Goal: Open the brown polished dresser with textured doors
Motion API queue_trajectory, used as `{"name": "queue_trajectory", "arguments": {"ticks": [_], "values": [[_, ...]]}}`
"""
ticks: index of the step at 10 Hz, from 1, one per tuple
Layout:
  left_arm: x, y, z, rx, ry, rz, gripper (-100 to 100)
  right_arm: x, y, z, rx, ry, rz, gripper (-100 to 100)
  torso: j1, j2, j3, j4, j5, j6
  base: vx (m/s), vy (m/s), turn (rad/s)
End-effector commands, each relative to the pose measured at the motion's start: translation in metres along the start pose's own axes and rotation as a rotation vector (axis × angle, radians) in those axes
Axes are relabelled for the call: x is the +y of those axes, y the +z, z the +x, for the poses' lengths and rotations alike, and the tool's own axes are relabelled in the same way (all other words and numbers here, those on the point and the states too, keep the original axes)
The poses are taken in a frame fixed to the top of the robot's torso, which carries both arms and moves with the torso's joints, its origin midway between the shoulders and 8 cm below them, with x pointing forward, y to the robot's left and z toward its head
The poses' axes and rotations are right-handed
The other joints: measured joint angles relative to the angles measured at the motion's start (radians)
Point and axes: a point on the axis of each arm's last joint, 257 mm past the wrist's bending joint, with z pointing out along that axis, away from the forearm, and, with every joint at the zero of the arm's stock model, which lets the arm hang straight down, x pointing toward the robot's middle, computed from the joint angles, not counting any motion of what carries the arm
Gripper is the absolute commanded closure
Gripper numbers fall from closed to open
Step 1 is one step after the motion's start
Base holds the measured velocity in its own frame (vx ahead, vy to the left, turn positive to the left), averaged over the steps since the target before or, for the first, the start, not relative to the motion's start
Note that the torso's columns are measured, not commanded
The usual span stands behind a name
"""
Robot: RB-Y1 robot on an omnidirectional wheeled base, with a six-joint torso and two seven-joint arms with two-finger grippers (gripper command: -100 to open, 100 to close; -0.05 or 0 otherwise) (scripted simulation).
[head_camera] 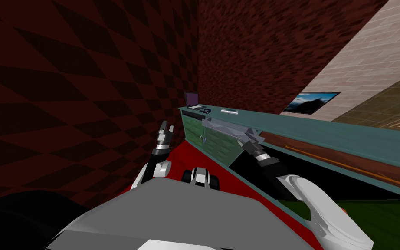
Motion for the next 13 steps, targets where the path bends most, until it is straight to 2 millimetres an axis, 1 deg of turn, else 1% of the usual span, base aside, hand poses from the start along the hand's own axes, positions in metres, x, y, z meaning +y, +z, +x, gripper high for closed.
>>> {"name": "queue_trajectory", "arguments": {"ticks": [1, 6, 7, 8, 13], "values": [[0.000, 0.000, 0.000, 0.000, 0.000, 0.000, 0, -0.016, 0.001, 0.007, -0.009, 0.003, 0.000, -100, 0.001, 0.003, 0.002, 0.001, 0.000, 0.000, 0.032, 0.045, -0.026], [0.000, 0.000, 0.000, 0.000, 0.000, 0.000, 0, -0.045, 0.000, 0.015, -0.033, 0.003, -0.001, -100, 0.000, 0.005, 0.004, 0.002, 0.000, 0.000, 0.019, 0.043, -0.041], [0.000, 0.000, 0.000, 0.000, 0.000, 0.000, 0, -0.042, -0.001, 0.015, -0.030, 0.000, -0.002, -100, 0.000, 0.005, 0.003, 0.001, 0.000, 0.000, 0.002, 0.021, -0.016], [0.000, 0.000, 0.000, 0.000, 0.000, 0.000, 0, -0.042, -0.001, 0.016, -0.029, 0.003, -0.003, 0, 0.000, 0.006, 0.004, 0.002, 0.000, -0.001, 0.000, 0.000, 0.000], [0.000, 0.000, 0.000, 0.000, 0.000, 0.000, 0, -0.041, -0.001, 0.016, -0.028, 0.003, -0.004, 0, 0.000, 0.005, 0.003, 0.002, 0.000, 0.000, 0.000, 0.000, 0.000]]}}
